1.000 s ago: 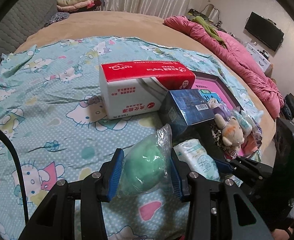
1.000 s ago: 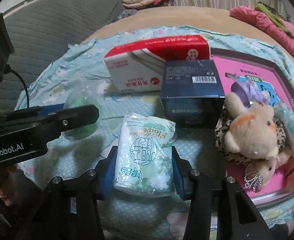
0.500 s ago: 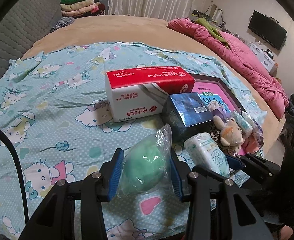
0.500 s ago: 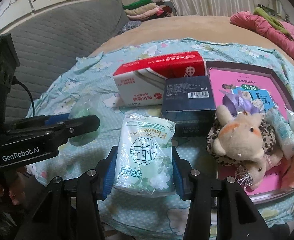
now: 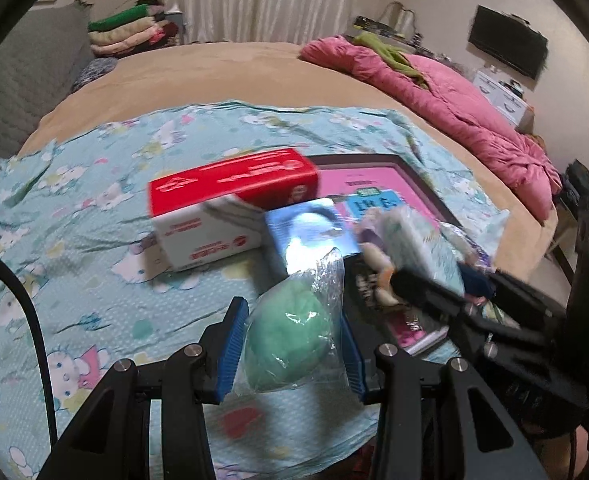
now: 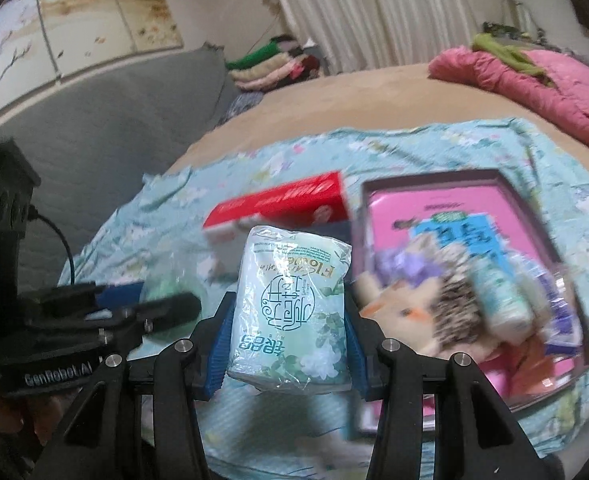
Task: Organize soft objects
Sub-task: 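Lift the ball and wipes pack and carry both over the book box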
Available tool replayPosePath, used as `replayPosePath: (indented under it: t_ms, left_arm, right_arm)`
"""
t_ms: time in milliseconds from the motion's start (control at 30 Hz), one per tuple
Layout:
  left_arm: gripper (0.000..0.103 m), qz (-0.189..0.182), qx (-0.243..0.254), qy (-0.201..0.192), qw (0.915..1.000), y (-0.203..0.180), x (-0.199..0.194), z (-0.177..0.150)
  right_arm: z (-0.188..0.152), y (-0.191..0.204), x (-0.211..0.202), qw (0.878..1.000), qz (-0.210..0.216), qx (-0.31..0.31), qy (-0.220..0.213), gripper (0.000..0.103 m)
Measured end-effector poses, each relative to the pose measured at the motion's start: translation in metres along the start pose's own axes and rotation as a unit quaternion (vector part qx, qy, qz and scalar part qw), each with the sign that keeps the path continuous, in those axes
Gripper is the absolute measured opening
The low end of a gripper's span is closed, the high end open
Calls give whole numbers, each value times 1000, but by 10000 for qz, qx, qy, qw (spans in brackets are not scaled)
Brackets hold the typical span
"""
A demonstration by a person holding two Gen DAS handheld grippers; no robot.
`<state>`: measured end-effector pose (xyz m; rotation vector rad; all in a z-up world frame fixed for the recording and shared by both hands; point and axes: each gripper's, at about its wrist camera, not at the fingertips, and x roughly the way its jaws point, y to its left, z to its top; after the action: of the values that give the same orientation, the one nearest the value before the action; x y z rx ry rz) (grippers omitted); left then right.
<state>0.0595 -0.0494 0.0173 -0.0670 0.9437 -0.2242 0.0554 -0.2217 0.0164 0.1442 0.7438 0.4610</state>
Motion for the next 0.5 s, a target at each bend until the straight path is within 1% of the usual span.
replayPosePath:
  t_ms: [133, 300, 400, 500]
  left_arm:
    - [44, -131, 200, 66, 9997, -25, 9, 8]
    - [44, -244, 454, 139, 9986, -57, 25, 22]
    - [44, -286, 606, 222, 9975, -75, 38, 29]
    - [44, -354, 677, 349, 9965, -88, 54, 37]
  right_arm:
    - [10, -26, -20, 9987, -374, 66, -349, 50]
    - [15, -66, -43, 9938, -804, 327, -696, 50]
    - [16, -87, -51, 9910, -958, 507, -791, 50]
    - [15, -105, -53, 9890, -1021, 682, -821, 50]
